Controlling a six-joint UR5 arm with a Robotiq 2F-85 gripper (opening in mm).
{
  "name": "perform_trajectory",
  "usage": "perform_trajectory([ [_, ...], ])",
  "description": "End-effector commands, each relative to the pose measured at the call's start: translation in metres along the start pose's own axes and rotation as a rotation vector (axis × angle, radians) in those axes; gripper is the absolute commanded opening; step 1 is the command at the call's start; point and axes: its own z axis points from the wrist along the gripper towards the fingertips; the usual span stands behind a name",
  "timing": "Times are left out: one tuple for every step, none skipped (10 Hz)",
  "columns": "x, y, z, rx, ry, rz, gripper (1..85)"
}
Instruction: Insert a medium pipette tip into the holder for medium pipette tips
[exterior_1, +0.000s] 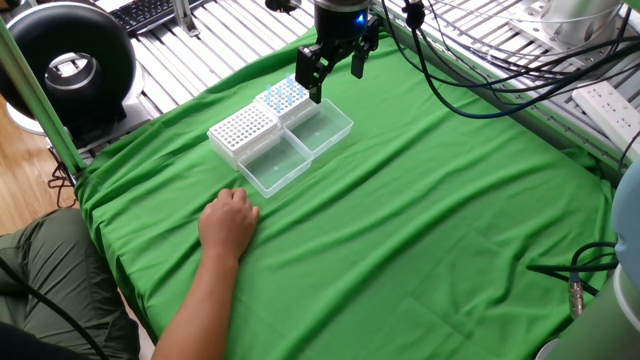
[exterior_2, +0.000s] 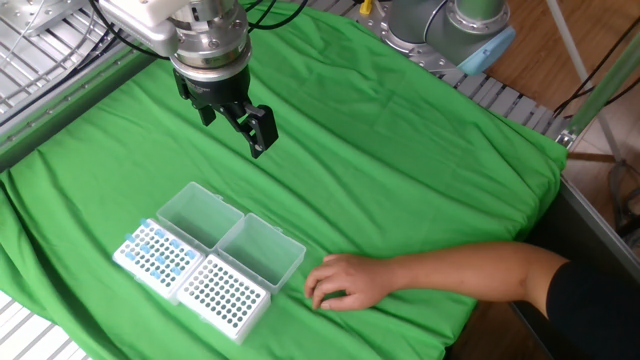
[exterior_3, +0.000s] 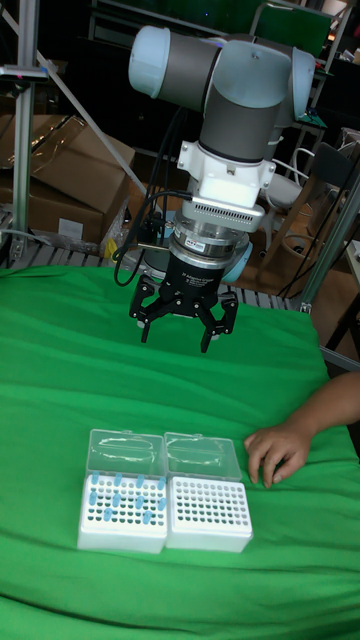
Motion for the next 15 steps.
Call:
perform_trajectory([
  [-0.007, -0.005, 0.001, 0.030, -0.024, -0.064, 1.0],
  [-0.008, -0.003, 0.002, 0.032, -0.029, -0.058, 1.0],
  [-0.009, -0.003, 0.002, 0.033, -0.032, -0.058, 1.0],
  [-0.010, -0.003, 0.002, 0.034, -0.034, -0.060, 1.0],
  [-0.010, -0.003, 0.002, 0.034, -0.035, -0.061, 1.0],
  [-0.010, -0.003, 0.002, 0.032, -0.035, -0.061, 1.0],
  [-0.011, -0.005, 0.004, 0.037, -0.035, -0.064, 1.0],
  [-0.013, -0.011, 0.006, 0.056, -0.043, -0.085, 1.0],
  [-0.013, -0.018, 0.007, 0.081, -0.041, -0.101, 1.0],
  [-0.014, -0.021, 0.009, 0.084, -0.039, -0.095, 1.0],
  [-0.015, -0.024, 0.013, 0.075, -0.044, -0.095, 1.0],
  [-0.017, -0.026, 0.018, 0.068, -0.055, -0.103, 1.0],
  [-0.019, -0.028, 0.021, 0.061, -0.063, -0.116, 1.0],
  [-0.018, -0.028, 0.023, 0.056, -0.062, -0.139, 1.0],
  [-0.015, -0.024, 0.026, 0.036, -0.056, -0.160, 1.0],
])
